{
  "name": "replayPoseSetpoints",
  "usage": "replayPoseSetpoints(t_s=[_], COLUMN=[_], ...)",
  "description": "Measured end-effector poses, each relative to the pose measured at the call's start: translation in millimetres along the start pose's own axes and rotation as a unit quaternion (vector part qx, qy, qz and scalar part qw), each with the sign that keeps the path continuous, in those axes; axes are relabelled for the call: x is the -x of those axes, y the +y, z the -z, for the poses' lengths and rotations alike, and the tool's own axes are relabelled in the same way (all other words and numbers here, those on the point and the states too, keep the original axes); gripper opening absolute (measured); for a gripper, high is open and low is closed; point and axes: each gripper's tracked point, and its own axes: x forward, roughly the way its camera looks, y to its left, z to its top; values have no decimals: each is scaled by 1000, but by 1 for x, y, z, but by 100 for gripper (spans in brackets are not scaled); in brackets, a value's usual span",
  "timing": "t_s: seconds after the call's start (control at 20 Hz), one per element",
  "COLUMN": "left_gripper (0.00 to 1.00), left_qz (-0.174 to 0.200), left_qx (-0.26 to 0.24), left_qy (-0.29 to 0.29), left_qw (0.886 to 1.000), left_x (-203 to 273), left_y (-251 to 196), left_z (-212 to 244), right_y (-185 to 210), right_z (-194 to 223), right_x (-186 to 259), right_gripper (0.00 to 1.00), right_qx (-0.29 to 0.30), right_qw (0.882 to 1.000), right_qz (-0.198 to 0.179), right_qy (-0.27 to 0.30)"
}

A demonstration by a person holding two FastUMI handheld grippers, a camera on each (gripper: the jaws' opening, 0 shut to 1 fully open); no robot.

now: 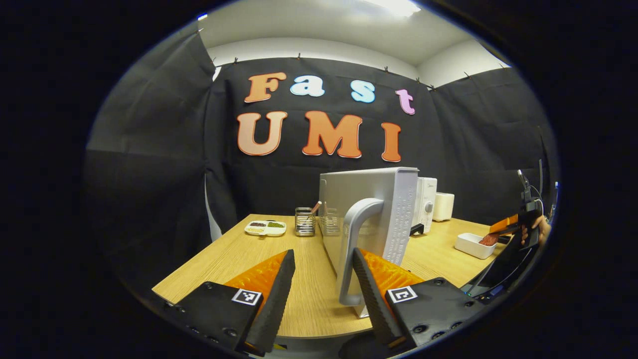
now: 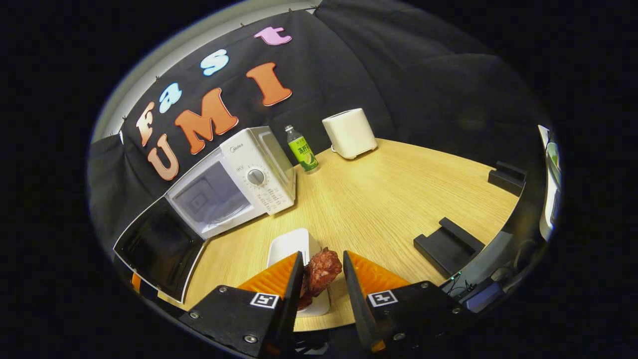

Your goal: Open the microwave oven with the left hand, put the food in, and close the microwave oven.

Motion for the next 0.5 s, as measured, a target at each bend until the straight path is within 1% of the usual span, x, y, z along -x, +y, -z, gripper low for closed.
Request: replayPoseSetpoints(t_s=[0.05, 0.1, 0.15, 0.25, 0.3, 0.4, 0.45, 0.5], left_gripper=[77, 70, 76, 74, 70, 70, 70, 70], left_qz=[-8, -15, -20, -35, -45, -68, -78, -86], left_qx=[4, 7, 8, 1, -4, -12, -16, -22], left_qy=[-4, -7, -13, -22, -26, -30, -28, -24], left_qw=[1000, 1000, 1000, 999, 999, 997, 996, 996], left_x=[3, 3, 5, 11, 13, 15, 15, 15], left_y=[4, 8, 12, 22, 28, 41, 44, 47], left_z=[-1, -5, -10, -19, -22, -27, -26, -25], right_y=[0, -2, -1, 0, 2, 10, 15, 18], right_z=[-1, -3, -4, -3, -4, -10, -13, -13], right_x=[1, 1, 3, 5, 7, 11, 11, 10], right_gripper=[47, 45, 39, 31, 30, 25, 20, 18], right_qx=[-2, -6, -12, -26, -34, -55, -62, -60], right_qw=[1000, 1000, 1000, 1000, 999, 998, 997, 997], right_qz=[1, 2, -1, -7, -13, -32, -37, -38], right_qy=[-4, -8, -9, -9, -11, -18, -22, -22])
